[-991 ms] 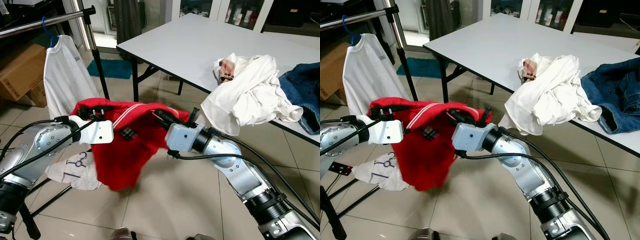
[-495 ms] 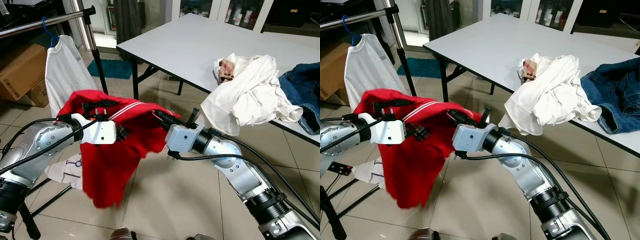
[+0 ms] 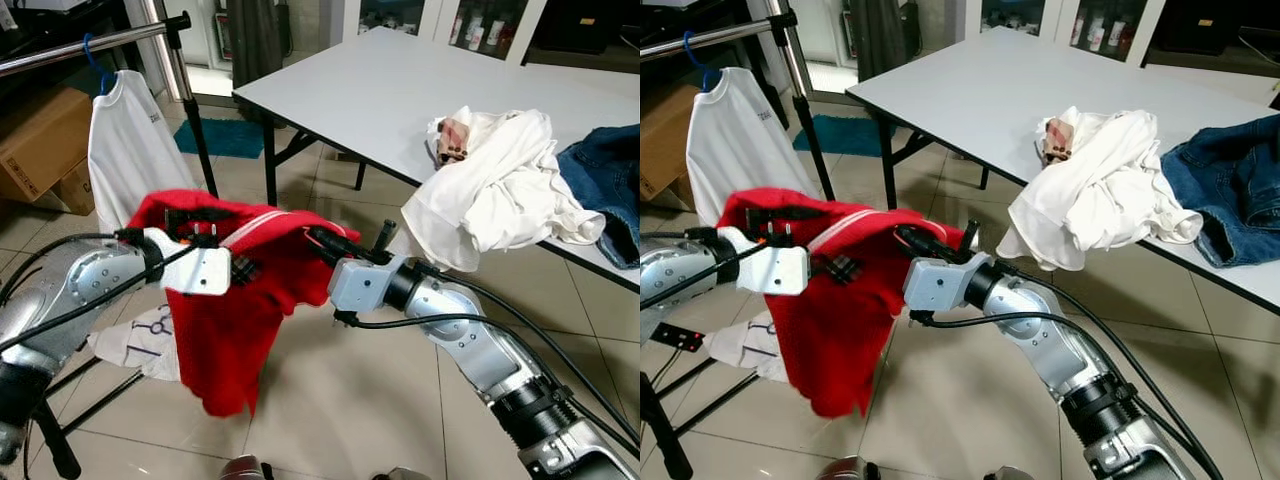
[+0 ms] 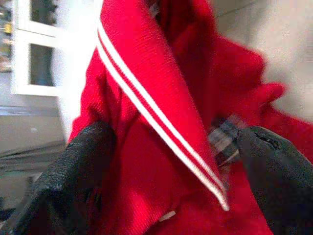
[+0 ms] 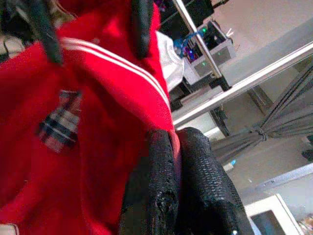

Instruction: Hang hanger

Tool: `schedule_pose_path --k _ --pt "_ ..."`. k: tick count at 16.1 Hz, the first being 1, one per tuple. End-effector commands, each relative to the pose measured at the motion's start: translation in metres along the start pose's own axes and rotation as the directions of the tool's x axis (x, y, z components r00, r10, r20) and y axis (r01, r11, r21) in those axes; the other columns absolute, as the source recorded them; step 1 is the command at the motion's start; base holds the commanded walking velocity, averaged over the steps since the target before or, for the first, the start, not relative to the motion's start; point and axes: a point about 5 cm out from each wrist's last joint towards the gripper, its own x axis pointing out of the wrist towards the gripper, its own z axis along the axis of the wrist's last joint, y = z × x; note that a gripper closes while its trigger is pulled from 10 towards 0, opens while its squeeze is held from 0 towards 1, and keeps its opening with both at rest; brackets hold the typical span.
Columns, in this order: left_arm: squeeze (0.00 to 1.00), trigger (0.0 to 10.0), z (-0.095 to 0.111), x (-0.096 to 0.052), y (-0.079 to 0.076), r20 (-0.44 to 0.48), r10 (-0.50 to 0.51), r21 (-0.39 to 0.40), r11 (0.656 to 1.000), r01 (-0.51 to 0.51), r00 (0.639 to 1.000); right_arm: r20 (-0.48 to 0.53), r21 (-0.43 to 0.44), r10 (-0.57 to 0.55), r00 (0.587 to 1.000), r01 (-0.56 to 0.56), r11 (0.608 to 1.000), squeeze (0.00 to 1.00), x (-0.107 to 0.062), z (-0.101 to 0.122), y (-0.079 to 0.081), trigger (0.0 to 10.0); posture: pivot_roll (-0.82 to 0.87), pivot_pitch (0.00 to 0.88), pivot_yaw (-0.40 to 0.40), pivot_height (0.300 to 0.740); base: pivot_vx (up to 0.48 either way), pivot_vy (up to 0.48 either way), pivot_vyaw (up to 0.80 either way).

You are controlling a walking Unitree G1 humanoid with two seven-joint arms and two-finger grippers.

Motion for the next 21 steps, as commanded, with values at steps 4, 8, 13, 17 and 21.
schedule_pose_path --k 4,8,13,17,21 --pt "0.00 10.0 0.015 -0.001 -0.014 0.079 -0.105 -0.134 0.984 0.115 0.991 -0.026 -0.027 -0.012 1.000 0.011 1.000 0.00 0.007 -0.003 -0.004 10.0 0.01 0.014 0.027 0.740 0.000 0.000 0.00" --pt "0.00 10.0 0.011 -0.005 -0.013 0.036 -0.094 -0.184 0.978 0.100 0.995 -0.005 -0.043 -0.015 1.000 0.014 0.999 0.00 0.007 0.001 -0.002 10.0 0.02 0.015 0.026 0.740 0.000 0.000 0.00" --pt "0.00 10.0 -0.011 -0.007 -0.019 -0.086 -0.073 -0.240 0.969 0.051 0.994 0.038 -0.051 -0.025 0.999 0.027 0.998 0.00 0.007 0.008 -0.004 10.0 0.01 0.014 0.029 0.740 0.000 0.000 0.00" --pt "0.00 10.0 -0.026 -0.003 -0.027 -0.115 -0.048 -0.307 0.952 0.011 0.992 0.114 -0.055 -0.019 0.993 0.025 0.998 0.00 0.004 0.019 -0.004 10.0 0.01 0.012 0.028 0.740 0.000 0.000 0.00" --pt "0.00 10.0 -0.030 0.006 -0.025 -0.100 0.030 -0.311 0.948 -0.060 0.995 0.178 -0.098 0.016 0.984 0.002 0.995 0.00 0.001 0.030 0.000 10.0 0.01 0.010 0.026 0.740 0.000 0.000 0.00"
